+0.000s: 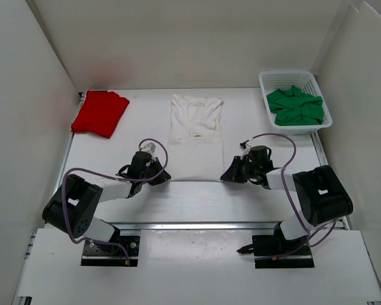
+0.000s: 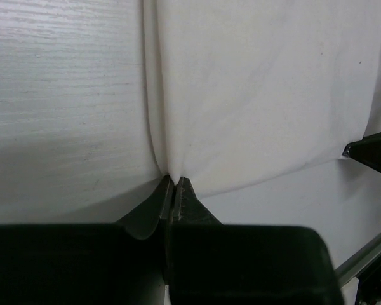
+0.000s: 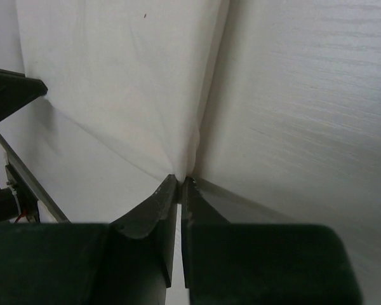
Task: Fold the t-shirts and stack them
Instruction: Grab one side of the 2/3 rectangular tshirt with both arms, then fold the long partially folded tshirt into a neat square
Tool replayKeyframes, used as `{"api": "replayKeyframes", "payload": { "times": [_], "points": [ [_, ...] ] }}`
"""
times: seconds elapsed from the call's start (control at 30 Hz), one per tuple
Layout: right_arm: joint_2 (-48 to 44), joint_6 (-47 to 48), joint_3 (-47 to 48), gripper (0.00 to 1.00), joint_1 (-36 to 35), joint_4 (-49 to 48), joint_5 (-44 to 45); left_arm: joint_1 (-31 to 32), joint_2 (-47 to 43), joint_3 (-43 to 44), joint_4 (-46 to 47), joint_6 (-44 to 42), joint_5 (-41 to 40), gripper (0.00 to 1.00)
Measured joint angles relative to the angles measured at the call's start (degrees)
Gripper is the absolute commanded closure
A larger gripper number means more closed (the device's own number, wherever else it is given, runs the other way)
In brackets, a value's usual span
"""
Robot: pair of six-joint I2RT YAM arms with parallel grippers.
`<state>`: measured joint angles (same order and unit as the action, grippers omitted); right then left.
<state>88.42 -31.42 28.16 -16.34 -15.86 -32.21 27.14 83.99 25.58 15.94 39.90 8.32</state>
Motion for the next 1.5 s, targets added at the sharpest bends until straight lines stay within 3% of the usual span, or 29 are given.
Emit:
{"api": "replayKeyframes", "payload": {
  "times": [0.23, 0.5, 0.57, 0.63, 0.8, 1.03, 1.27, 1.5],
  "points": [
    [-11.5, -0.4, -5.3, 1.0, -4.2, 3.8, 2.9, 2.4, -12.2, -3.4, -8.9, -1.4, 0.1, 1.0],
    [-39.5, -9.4, -15.8, 1.0, -25.9, 19.6, 11.6, 5.4, -47.6, -14.2, -33.2, 0.1, 3.8, 1.0],
    [-43.7, -11.3, -15.6, 1.0, -27.0, 22.9, 12.3, 5.4, -54.0, -14.3, -37.3, 2.1, 5.6, 1.0],
    [-44.5, -11.4, -13.7, 1.0, -25.0, 26.4, 12.8, 4.6, -54.9, -12.9, -39.3, 3.3, 7.0, 1.0],
    [-34.7, -4.9, 2.0, 1.0, -12.3, 30.4, 10.0, 1.0, -38.5, 3.1, -40.2, 0.9, 8.3, 1.0],
    [-11.1, 3.0, 23.0, 1.0, 5.4, 26.1, 2.2, -5.0, -6.4, 30.9, -28.1, -1.9, 7.4, 1.0],
    [15.4, 4.9, 43.6, 1.0, 10.5, 25.3, -1.8, -7.2, 21.7, 48.5, -24.9, -2.1, 4.8, 1.0],
    [32.7, 5.0, 60.9, 0.99, 12.3, 26.6, -4.2, -9.0, 33.2, 54.2, -20.7, 1.2, 4.2, 0.97]
  ]
}}
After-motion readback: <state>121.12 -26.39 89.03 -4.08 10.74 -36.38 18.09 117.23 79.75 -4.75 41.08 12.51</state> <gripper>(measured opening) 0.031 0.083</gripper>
